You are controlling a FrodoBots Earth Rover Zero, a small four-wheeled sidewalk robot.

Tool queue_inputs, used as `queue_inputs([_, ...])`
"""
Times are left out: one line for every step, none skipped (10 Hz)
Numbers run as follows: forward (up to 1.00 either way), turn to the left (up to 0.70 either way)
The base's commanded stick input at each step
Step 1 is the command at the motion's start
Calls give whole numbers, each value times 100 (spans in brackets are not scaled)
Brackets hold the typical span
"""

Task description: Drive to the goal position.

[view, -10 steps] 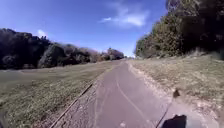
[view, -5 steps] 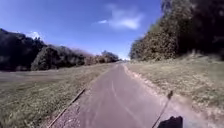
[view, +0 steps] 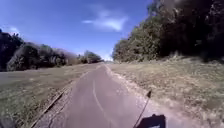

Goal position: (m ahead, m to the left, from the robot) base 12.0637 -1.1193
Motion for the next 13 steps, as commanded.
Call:
queue_inputs([50,0])
queue_inputs([50,0])
queue_inputs([50,0])
queue_inputs([50,0])
queue_inputs([50,0])
queue_inputs([50,0])
queue_inputs([50,0])
queue_inputs([50,0])
queue_inputs([50,4])
queue_inputs([50,37])
queue_inputs([50,50])
queue_inputs([50,50])
queue_inputs([50,50])
